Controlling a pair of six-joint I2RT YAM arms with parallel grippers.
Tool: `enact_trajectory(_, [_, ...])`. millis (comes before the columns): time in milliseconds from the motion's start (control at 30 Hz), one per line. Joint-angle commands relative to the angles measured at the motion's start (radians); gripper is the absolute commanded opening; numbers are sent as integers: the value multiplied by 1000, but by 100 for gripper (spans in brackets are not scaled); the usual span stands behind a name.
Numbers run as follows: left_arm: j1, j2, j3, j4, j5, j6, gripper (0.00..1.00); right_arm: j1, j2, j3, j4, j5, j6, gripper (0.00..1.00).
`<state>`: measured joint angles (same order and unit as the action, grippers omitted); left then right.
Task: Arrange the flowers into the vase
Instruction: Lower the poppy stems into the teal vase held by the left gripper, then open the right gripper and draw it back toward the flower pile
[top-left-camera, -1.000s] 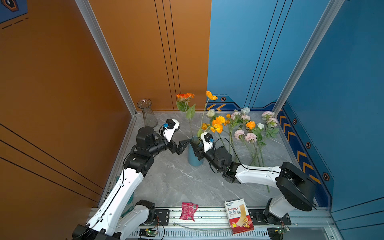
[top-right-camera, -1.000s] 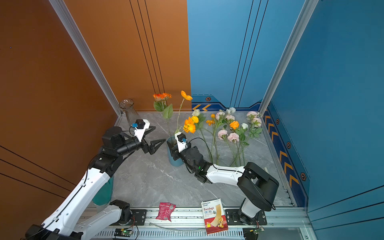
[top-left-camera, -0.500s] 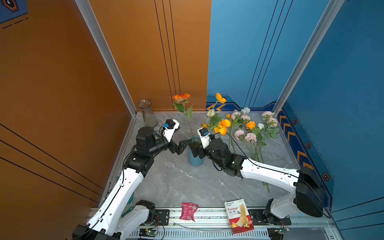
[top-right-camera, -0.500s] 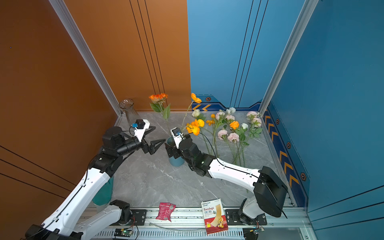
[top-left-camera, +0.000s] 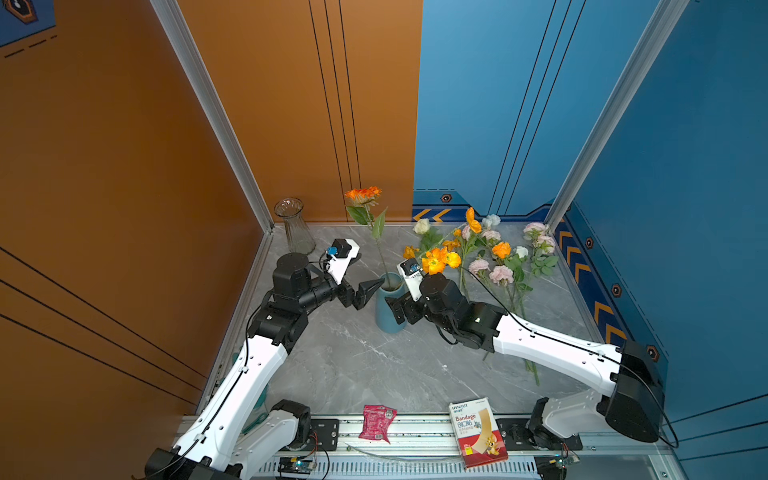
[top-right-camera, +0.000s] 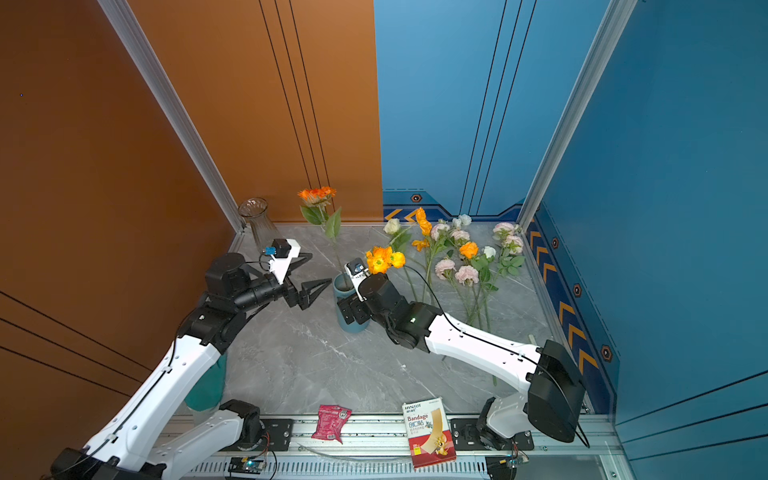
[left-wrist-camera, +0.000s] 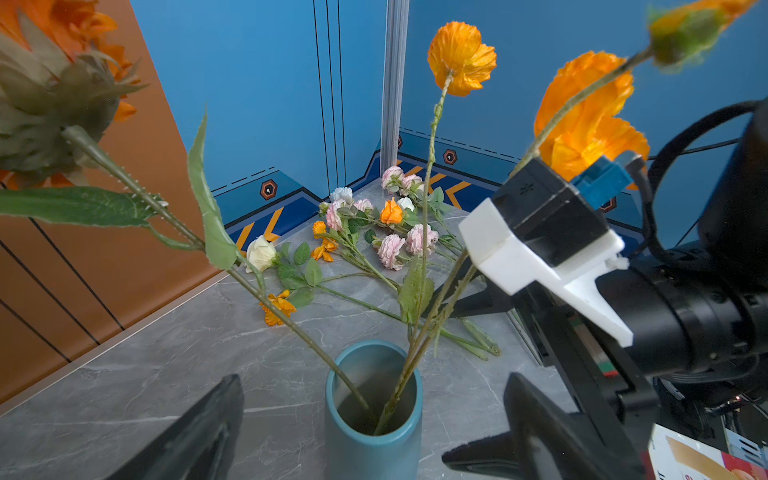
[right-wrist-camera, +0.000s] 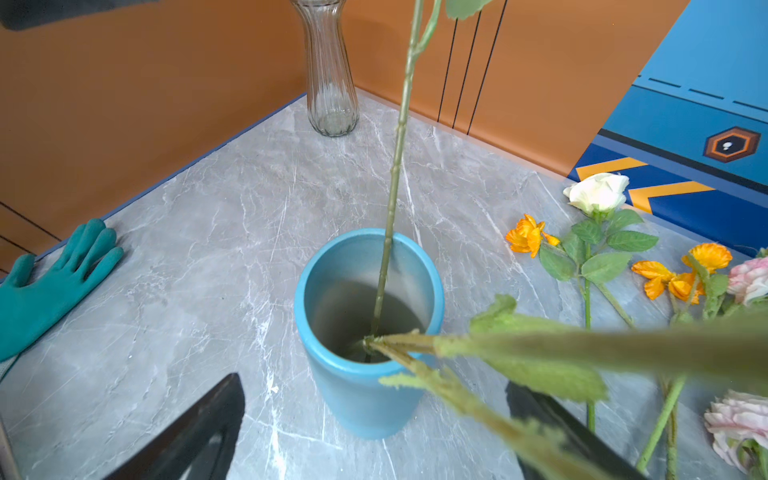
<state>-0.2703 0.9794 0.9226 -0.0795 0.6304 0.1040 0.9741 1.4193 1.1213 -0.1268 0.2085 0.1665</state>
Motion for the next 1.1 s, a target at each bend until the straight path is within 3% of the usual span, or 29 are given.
enact_trajectory(0, [-16, 13, 19, -28, 14, 8, 98, -5, -29, 21, -101, -68, 23, 99])
enact_trajectory(267, [-52, 13, 27, -70, -30, 43, 98, -2, -79, -39, -183, -153, 28, 100])
enact_trajectory(600, [-88, 15, 39, -100, -57, 75, 98, 4, -247, -211, -265, -201, 69, 100])
enact_trajectory(800, [-123, 11, 47, -159, -84, 98, 98, -12, -316, -385, -283, -139, 122, 97])
enact_trajectory(933, [-174, 14, 60, -215, -128, 145, 98, -110, -312, -457, -258, -86, 176, 95])
enact_trajectory(1067, [-231, 29, 75, -278, -169, 201, 98, -323, -279, -508, -124, -172, 189, 80])
